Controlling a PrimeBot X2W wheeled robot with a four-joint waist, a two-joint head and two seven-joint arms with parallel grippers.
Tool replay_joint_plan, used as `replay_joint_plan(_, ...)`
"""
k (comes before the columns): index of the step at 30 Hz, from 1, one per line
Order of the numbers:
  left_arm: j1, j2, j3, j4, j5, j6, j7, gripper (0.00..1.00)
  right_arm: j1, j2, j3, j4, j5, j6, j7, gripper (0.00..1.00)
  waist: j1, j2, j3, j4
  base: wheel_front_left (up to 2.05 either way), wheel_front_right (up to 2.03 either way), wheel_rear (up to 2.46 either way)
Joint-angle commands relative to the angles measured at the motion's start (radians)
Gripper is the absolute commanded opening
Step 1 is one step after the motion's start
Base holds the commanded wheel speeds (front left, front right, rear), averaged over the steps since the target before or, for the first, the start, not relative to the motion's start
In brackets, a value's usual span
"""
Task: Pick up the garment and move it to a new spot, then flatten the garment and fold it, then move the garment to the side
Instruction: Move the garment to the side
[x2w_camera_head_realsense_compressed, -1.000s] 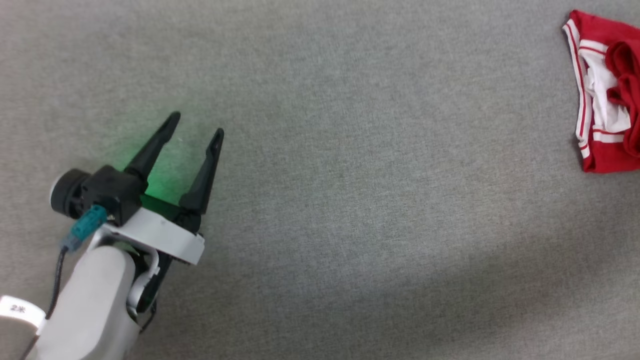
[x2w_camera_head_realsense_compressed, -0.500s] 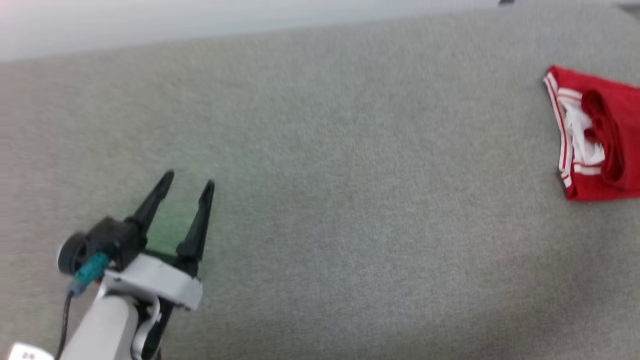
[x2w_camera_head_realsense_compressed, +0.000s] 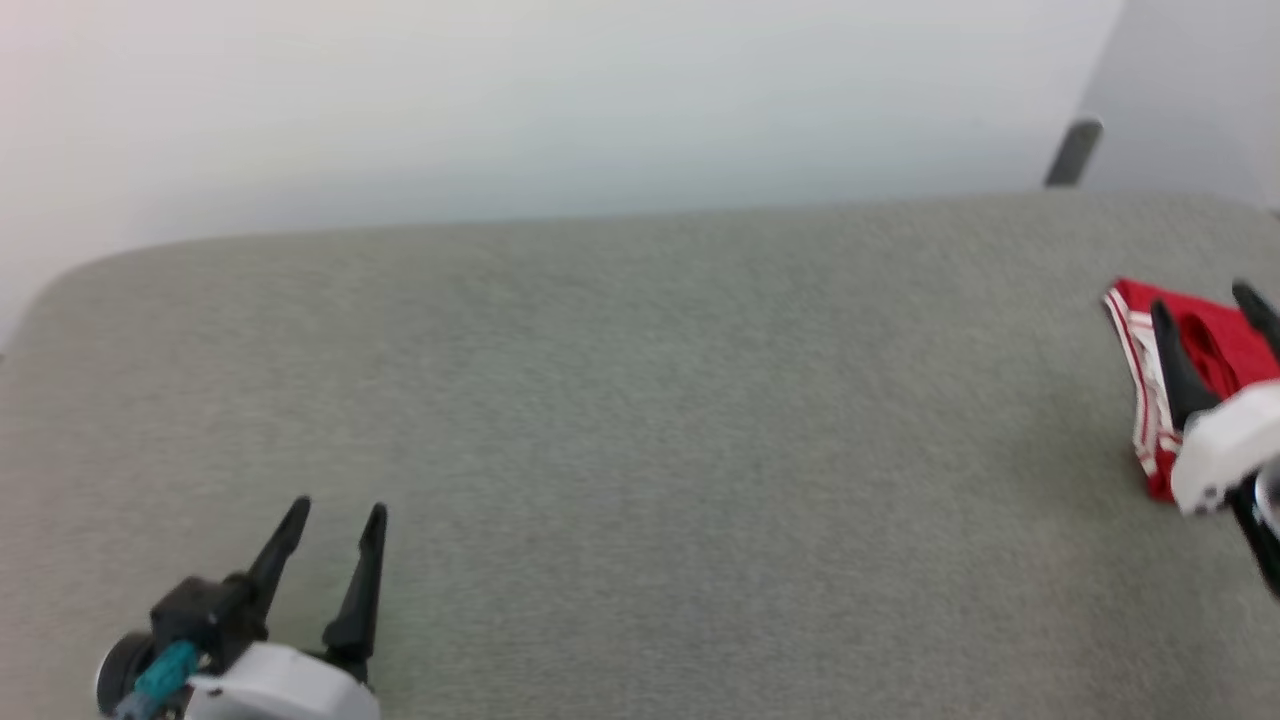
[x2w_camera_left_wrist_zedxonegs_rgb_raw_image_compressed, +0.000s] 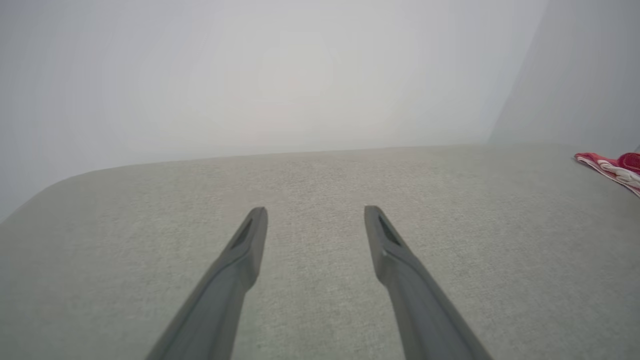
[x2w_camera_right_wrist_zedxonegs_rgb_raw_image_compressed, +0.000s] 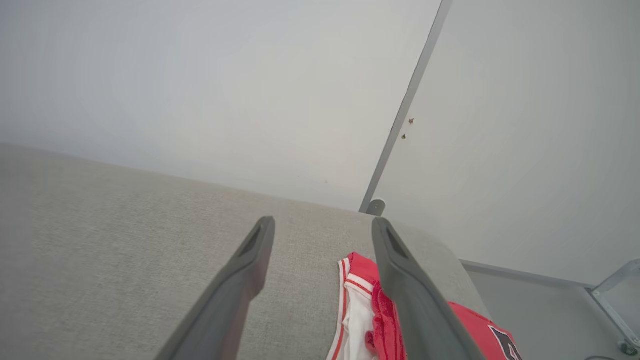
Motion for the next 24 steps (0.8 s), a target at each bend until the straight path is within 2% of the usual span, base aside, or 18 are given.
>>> replay_joint_plan(1, 0.021, -0.004, 0.007, -0.004, 0.001, 0.007, 0.000, 1.00, 0.027, 0.009, -0.015, -0.025, 0.005, -0.001, -0.004, 1.00, 0.0000, 0.0000, -0.078, 0.079, 0.00, 0.00, 0.00)
replay_joint_plan(6, 0.089, -0.008, 0.055, -0.021, 0.013, 0.020, 0.000, 1.00, 0.209, 0.054, -0.101, -0.158, -0.025, -0.001, -0.004, 1.00, 0.0000, 0.0000, -0.118, 0.127, 0.00, 0.00, 0.00)
replay_joint_plan(14, 0.181, -0.017, 0.113, -0.044, 0.031, 0.027, 0.000, 1.00, 0.416, 0.142, -0.209, -0.312, -0.085, -0.001, -0.004, 1.00, 0.0000, 0.0000, -0.161, 0.172, 0.00, 0.00, 0.00)
replay_joint_plan(24, 0.235, -0.027, 0.155, -0.060, 0.038, -0.001, 0.000, 1.00, 0.609, 0.251, -0.305, -0.501, -0.146, -0.001, -0.004, 1.00, 0.0000, 0.0000, -0.184, 0.186, 0.00, 0.00, 0.00)
